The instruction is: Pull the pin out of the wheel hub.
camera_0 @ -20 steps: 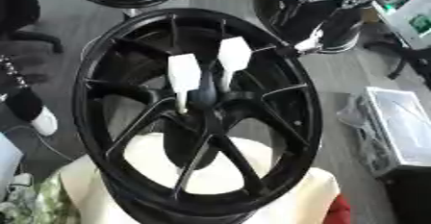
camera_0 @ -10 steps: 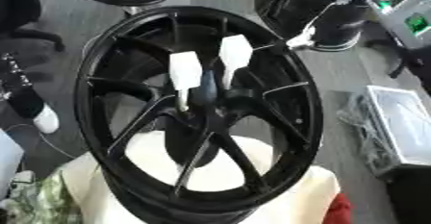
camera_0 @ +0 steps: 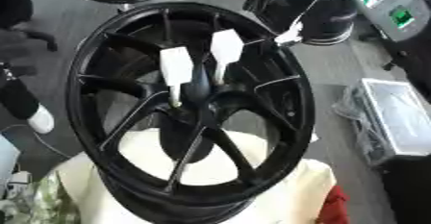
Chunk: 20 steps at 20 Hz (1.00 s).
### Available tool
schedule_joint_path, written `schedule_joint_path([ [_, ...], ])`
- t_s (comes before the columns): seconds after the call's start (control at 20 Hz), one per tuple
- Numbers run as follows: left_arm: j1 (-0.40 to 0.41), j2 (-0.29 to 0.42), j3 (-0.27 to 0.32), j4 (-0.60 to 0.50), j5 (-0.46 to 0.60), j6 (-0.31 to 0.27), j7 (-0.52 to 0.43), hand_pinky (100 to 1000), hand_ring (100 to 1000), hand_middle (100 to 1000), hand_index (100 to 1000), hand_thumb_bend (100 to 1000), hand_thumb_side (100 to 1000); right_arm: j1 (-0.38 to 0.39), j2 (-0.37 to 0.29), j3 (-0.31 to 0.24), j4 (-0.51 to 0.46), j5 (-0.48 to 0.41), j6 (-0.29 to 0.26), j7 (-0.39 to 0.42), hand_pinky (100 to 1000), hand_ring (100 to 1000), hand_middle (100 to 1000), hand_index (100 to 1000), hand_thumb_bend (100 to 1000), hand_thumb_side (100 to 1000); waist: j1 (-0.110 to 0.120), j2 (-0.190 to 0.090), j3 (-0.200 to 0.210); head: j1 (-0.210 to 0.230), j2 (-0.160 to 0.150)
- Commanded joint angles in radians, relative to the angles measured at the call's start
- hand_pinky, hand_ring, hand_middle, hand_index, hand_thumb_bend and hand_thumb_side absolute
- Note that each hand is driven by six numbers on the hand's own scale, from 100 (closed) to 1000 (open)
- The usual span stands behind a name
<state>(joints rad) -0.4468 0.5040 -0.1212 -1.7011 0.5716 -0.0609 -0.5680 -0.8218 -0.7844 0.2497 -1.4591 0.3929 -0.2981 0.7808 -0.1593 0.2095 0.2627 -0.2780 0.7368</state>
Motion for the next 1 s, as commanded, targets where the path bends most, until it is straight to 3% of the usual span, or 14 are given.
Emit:
schedule_joint_path([
  [0.05, 0.004, 0.059, 0.000, -0.046, 0.017, -0.022, -0.004, 844, 911, 852, 870, 100, 723, -0.026, -0.019, -0.004, 0.002, -0.004, -0.014, 0.009, 808, 784, 774, 860, 454, 592, 0.010, -0.022, 0.002, -0.006, -0.001],
  [0.65, 0.067, 0.105, 0.006, -0.064, -0.027, -0.067, -0.002, 844, 914, 854, 871, 100, 748, -0.057, -0.011, 0.012, 0.005, -0.064, -0.039, 0.100, 805, 788, 769, 851, 458, 559, 0.003, -0.022, 0.005, -0.005, -0.007],
  [1.0, 0.075, 0.105, 0.004, -0.063, -0.034, -0.069, -0.004, 844, 915, 854, 871, 100, 753, -0.070, 0.004, 0.011, 0.012, -0.049, -0.020, 0.084, 801, 786, 768, 853, 457, 545, 0.002, -0.023, 0.012, -0.009, -0.004],
])
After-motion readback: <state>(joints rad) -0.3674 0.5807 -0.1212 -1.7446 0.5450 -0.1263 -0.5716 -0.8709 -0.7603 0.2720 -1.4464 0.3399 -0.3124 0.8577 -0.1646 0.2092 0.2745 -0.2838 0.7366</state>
